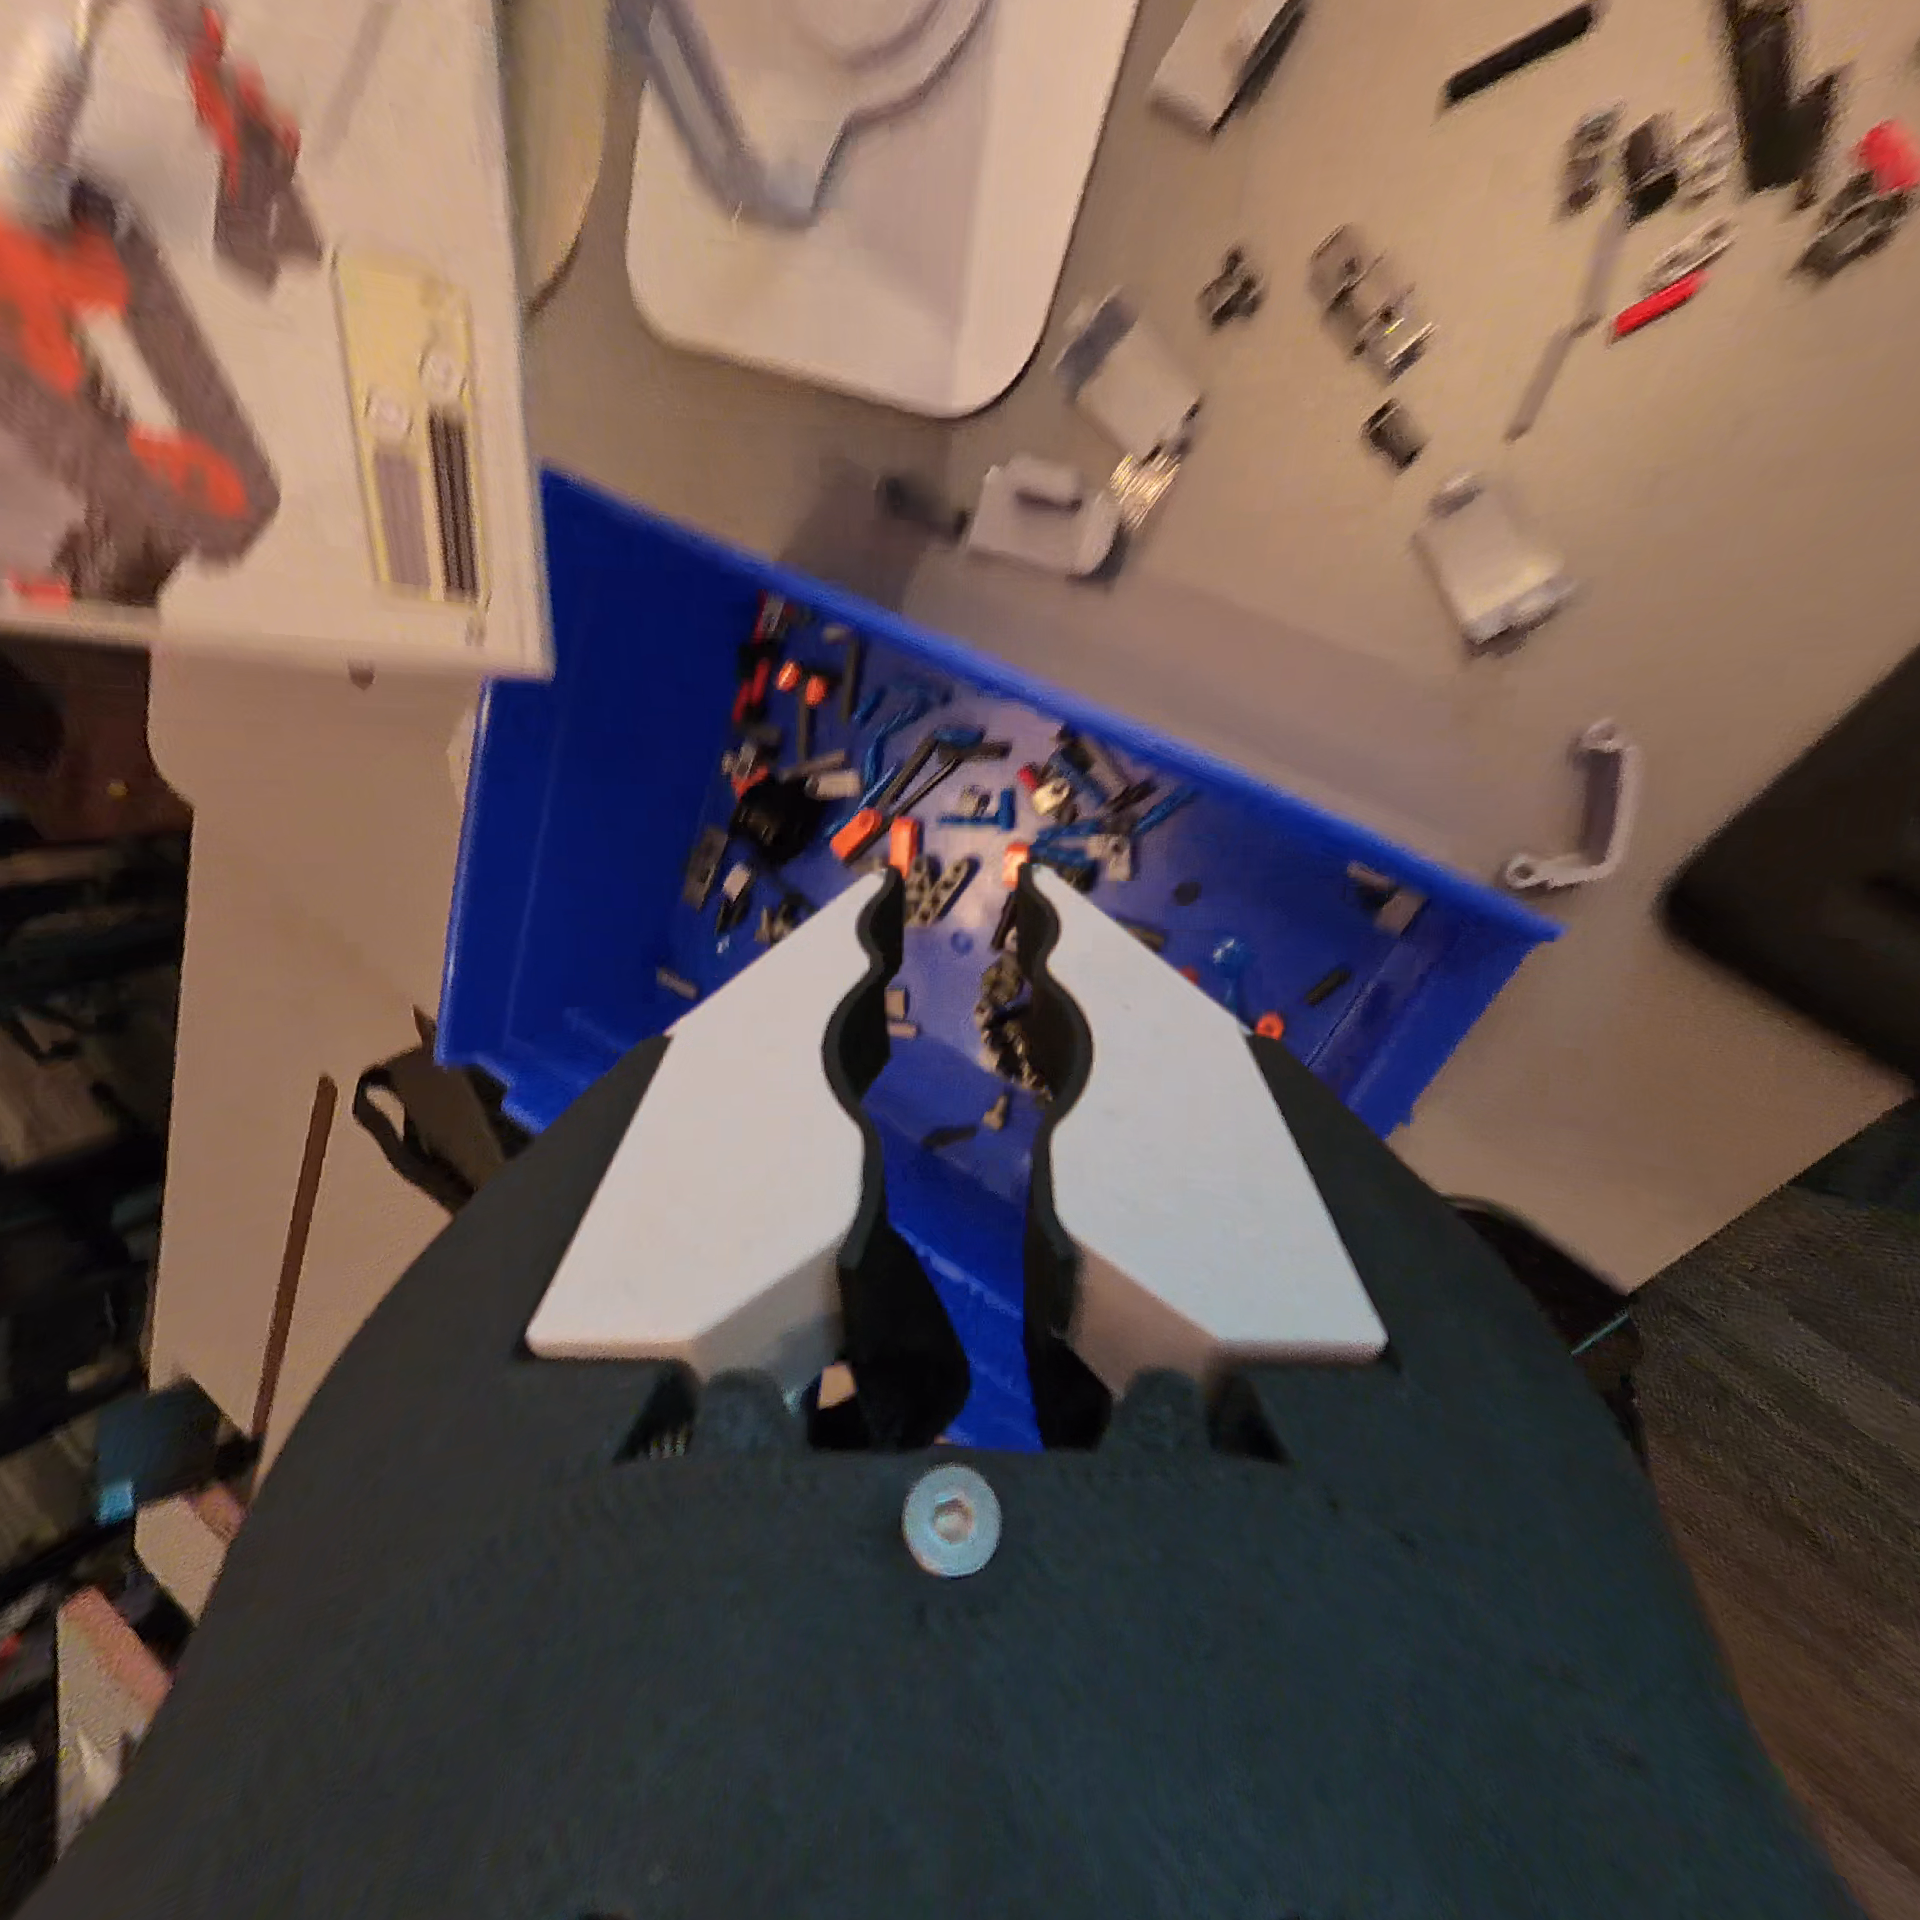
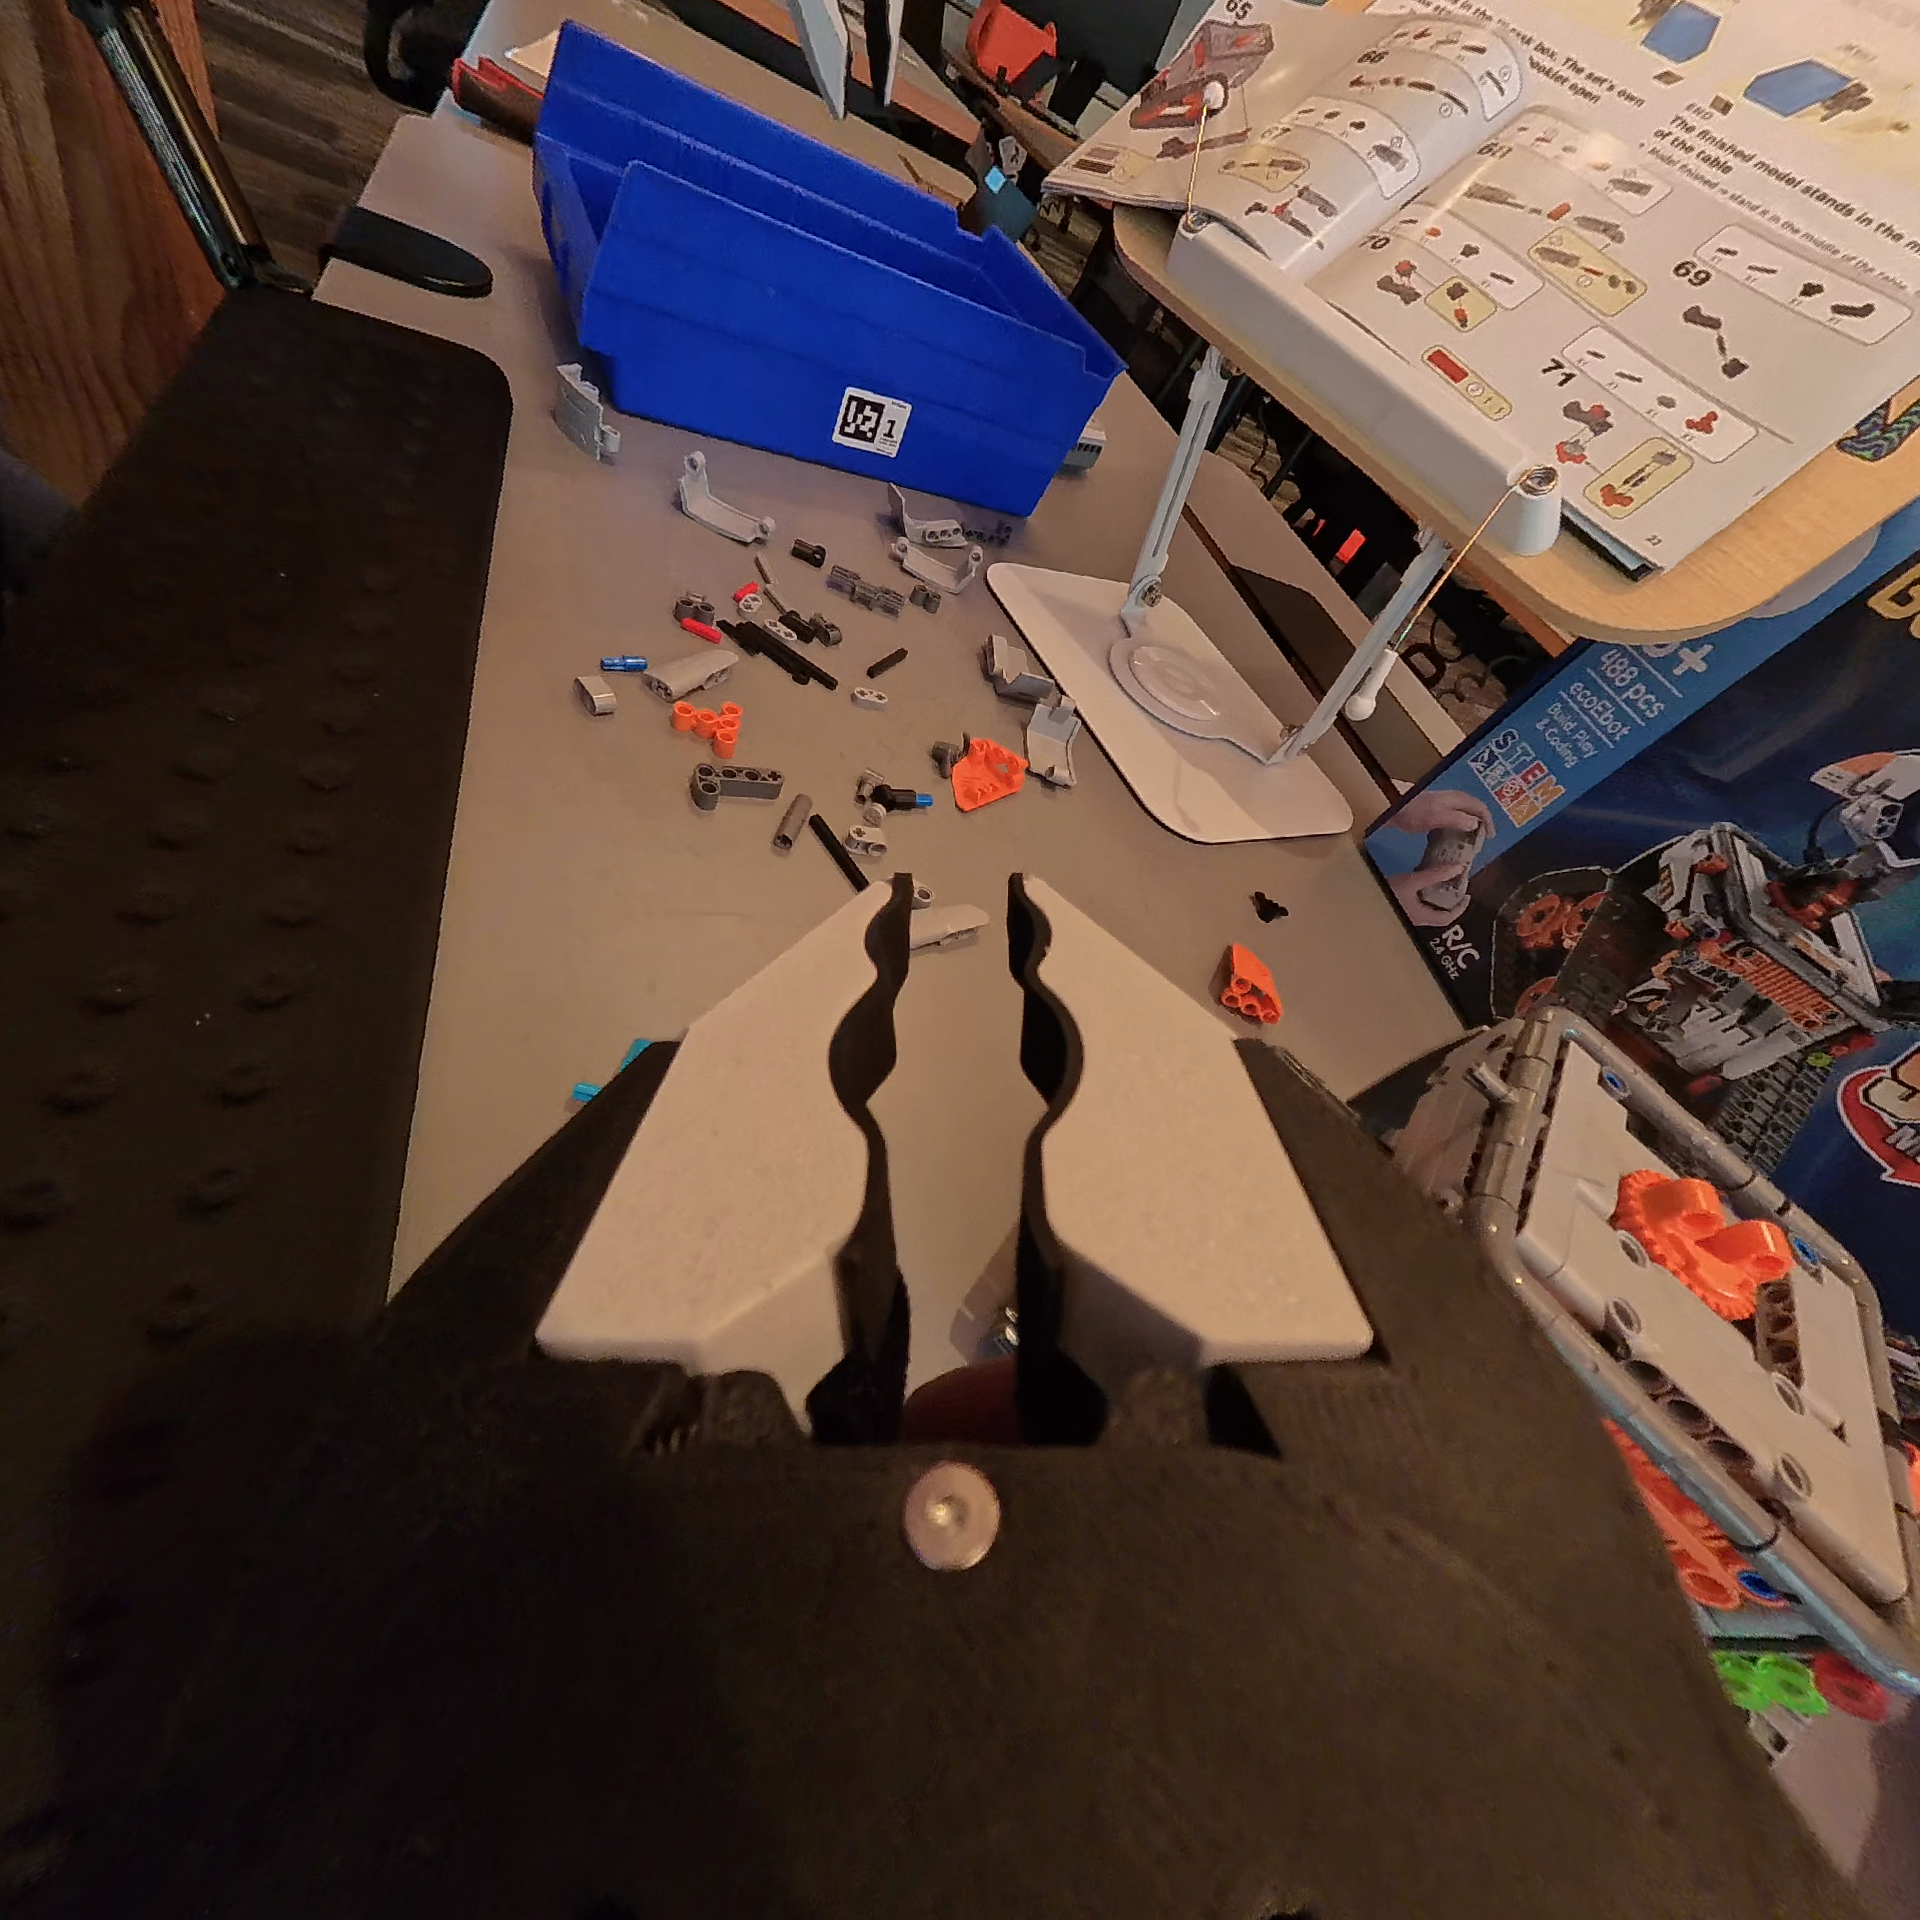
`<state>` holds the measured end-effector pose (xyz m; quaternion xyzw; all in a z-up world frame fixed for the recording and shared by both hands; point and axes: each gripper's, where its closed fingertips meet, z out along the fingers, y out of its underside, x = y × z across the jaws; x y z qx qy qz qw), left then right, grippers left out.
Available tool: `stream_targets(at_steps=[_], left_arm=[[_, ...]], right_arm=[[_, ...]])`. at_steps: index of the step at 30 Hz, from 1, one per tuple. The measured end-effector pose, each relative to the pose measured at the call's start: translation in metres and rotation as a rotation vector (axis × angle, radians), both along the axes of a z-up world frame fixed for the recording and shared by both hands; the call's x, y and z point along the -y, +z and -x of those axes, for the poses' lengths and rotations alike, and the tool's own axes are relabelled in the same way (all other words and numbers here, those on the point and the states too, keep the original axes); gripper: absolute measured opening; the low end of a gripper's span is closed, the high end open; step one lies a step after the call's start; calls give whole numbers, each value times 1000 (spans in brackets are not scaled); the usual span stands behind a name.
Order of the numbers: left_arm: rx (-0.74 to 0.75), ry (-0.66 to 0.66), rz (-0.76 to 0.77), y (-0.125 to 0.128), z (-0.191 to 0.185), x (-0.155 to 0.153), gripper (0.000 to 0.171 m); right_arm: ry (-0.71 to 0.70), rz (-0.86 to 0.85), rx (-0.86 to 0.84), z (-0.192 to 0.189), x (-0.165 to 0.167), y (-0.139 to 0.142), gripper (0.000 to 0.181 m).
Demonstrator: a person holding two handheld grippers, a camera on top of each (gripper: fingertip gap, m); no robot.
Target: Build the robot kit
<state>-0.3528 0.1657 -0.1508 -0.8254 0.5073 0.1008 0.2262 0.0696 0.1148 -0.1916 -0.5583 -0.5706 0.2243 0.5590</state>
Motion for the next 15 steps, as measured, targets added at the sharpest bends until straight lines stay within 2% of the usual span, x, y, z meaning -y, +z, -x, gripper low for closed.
stream_targets(at_steps=[3, 7, 10, 15], left_arm=[[-10, 86, 21, -5, 36, -5, 20], [-100, 149, 80, -19, 81, -4, 22], [-117, 176, 157, -33, 97, 2, 23], [-107, 136, 292, -57, 92, 19, 23]], right_arm=[[-2, 4, 3, 0, -1, -1, 16], [0, 12, 5, 0, -1, -3, 16], [1, 24, 3, 0, -2, -5, 16], [0, 49, -4, 0, -6, -8, 16]])
